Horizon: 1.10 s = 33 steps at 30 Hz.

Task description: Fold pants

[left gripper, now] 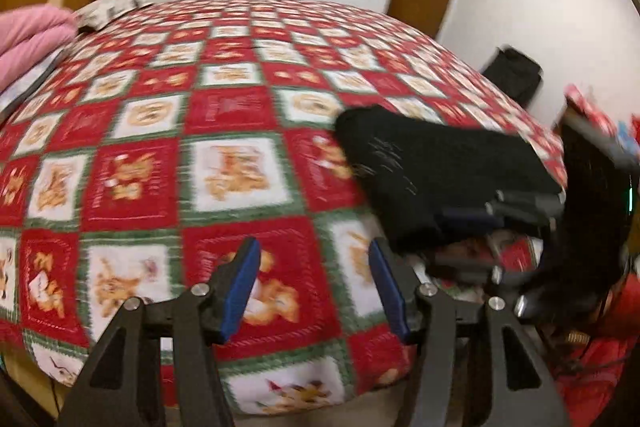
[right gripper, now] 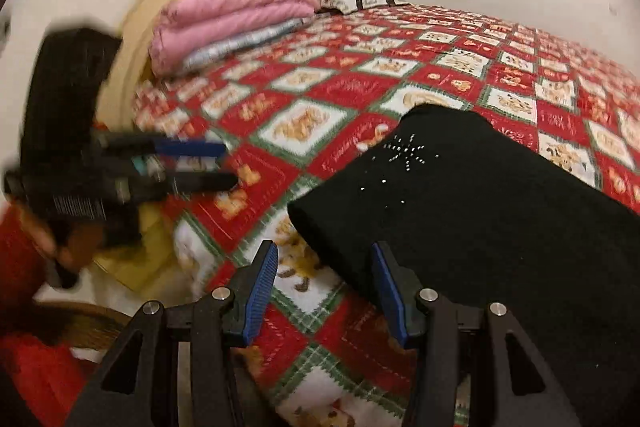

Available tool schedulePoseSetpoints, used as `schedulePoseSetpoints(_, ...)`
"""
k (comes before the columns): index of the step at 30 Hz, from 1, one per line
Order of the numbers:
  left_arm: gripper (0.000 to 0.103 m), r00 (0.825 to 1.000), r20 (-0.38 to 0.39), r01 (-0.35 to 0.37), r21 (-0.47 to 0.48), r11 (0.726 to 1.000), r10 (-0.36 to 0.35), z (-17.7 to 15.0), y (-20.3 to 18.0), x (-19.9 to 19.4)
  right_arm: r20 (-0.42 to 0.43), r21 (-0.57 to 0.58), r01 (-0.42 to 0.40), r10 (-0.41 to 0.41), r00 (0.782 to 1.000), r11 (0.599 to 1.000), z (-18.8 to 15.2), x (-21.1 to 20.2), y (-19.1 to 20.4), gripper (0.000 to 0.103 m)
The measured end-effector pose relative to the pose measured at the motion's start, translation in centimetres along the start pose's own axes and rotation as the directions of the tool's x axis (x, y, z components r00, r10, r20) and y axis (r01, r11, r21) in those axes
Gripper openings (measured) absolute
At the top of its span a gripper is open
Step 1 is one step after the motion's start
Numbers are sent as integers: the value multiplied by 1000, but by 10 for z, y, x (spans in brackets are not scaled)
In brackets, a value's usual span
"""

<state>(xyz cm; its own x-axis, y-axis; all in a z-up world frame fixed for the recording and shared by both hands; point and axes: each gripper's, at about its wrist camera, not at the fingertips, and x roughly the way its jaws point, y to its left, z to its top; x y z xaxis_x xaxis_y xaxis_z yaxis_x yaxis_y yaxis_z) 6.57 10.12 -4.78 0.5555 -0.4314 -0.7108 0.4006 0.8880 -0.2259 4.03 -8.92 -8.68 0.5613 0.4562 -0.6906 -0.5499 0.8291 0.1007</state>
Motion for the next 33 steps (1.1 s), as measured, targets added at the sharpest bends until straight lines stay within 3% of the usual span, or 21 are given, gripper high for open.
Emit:
schedulePoseSetpoints(2, 59, 1000, 14, 23, -50, 998, -23, 11, 11, 3, 10, -31, 29, -28, 1000, 999, 1, 8, 5, 51)
schedulePoseSetpoints(5, 59, 999, 32, -1, -80, 997, 3, 29, 19, 13, 31, -90, 123, -121, 992, 988, 5, 23, 11, 51)
schedulePoseSetpoints(6, 59, 999, 35, -11, -88, 996, 14, 34, 21, 16, 38, -120, 165, -162, 986, 979, 4, 28, 15, 47)
schedulePoseSetpoints(8, 59, 999, 29, -18, -110, 994, 22, 41, 25, 23, 37, -135, 224, -221, 974, 965, 4, 28, 17, 24)
schedulePoseSetpoints(9, 59, 1000, 25, -12, -119, 993, 15, 44, 26, 25, 32, -123, 221, -219, 975, 967, 5, 24, 13, 21)
schedulePoseSetpoints(12, 59, 1000, 5, 20, -129, 991, -19, 47, 29, 32, 5, -41, 89, -89, 996, 995, 4, 8, -7, 18)
schedulePoseSetpoints(17, 59, 998, -19, 52, -120, 991, -55, 51, 19, 50, -37, 44, -33, 34, 999, 998, -16, -4, -22, 15)
schedulePoseSetpoints(22, 59, 998, -35, 46, -105, 993, -50, 61, 6, 70, -13, 76, -66, 67, 998, 995, -19, 3, -22, 15)
schedulePoseSetpoints(28, 59, 995, -77, -60, -10, 998, 59, 78, -3, 105, -35, 73, -91, 94, 995, 993, -25, 2, -22, 15)
schedulePoseSetpoints(33, 59, 994, -77, -71, 42, 997, 74, 92, -11, 115, -99, 110, -134, 145, 985, 985, -41, 9, -20, 14)
